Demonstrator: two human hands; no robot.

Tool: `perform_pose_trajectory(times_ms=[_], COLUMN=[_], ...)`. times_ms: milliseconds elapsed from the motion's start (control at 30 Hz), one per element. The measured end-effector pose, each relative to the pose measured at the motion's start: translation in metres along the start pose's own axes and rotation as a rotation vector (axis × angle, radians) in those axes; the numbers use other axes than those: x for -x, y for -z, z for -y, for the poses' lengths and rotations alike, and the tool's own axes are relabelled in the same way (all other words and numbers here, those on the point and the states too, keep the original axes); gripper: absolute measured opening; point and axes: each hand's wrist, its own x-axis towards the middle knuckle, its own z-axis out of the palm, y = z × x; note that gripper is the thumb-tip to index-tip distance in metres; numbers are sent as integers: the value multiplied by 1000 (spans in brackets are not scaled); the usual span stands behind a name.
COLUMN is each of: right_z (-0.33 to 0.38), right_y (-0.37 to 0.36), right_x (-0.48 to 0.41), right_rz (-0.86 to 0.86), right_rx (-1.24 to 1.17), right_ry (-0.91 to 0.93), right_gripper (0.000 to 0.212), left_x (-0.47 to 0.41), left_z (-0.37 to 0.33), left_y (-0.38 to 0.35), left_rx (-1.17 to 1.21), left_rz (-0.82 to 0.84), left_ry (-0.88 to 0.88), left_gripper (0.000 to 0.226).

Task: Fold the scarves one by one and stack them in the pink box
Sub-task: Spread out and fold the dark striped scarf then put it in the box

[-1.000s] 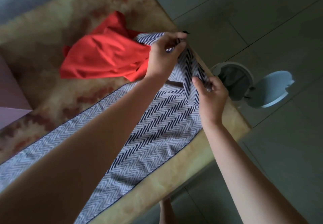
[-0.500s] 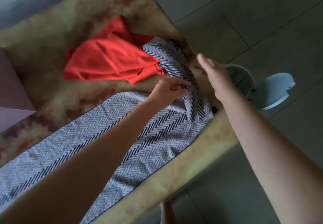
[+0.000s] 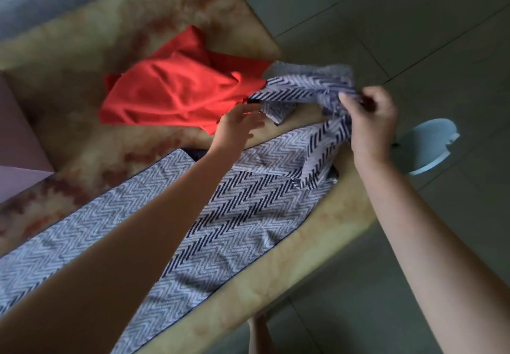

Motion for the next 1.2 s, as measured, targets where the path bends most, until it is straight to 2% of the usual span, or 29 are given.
perform_pose_trajectory(times_ms=[100, 233, 300, 367, 400, 467, 500, 533, 567, 633, 700, 767, 833, 900, 1000, 1067, 1133, 1200], right_z=[-15, -46, -53, -49, -47, -40, -37, -38, -42, -51, -59, -63, -68, -74, -72, -66, -66, -69], right_y=[16, 14, 11, 13, 15, 21, 24, 26, 27, 27, 25, 20, 14, 11, 13, 13, 14, 14], right_x=[51, 118, 142, 147, 142, 120, 106, 93, 81, 65, 57, 55, 59, 65, 74, 76, 78, 77], right_rz=[218, 511, 612, 580, 495, 208, 107, 82, 126, 270, 341, 343, 389, 429, 500, 465, 372, 304], right_rx=[128, 503, 586, 495, 389, 258, 224, 183, 151, 220, 316, 235, 170, 323, 687, 765, 716, 662], right_ry=[75, 244, 287, 185, 110, -9, -75, -154, -226, -295, -350, -443, -466, -433, -353, -282, -277, -283], right_gripper=[24, 17, 17, 24, 26, 26, 20, 15, 12, 22, 33, 30, 29, 38, 47, 37, 29, 31], left_x=[-4, -14, -16, -14, -12, -4, 1, 4, 5, 2, -6, -14, -21, -26, -24, -24, -23, -19], left_z=[-3, 3, 11, 15, 15, 8, 3, -3, -6, -9, -7, 1, 11, 22, 35, 37, 36, 32], left_y=[-9, -26, -30, -33, -36, -44, -50, -56, -61, -67, -68, -63, -53, -41, -29, -26, -26, -28], left_rx=[-8, -128, -222, -333, -379, -472, -510, -528, -540, -569, -604, -657, -698, -653, -605, -607, -625, -632], left_rz=[33, 65, 0, -58, -31, 122, 189, 233, 254, 263, 224, 206, 215, 198, 267, 284, 312, 374], left_ry=[116, 238, 178, 52, -5, -151, -199, -236, -273, -309, -239, -133, -54, -32, -42, -66, -97, -100], left_gripper=[16, 22, 21, 29, 33, 22, 14, 12, 13, 18, 29, 33, 29, 32, 47, 56, 63, 69])
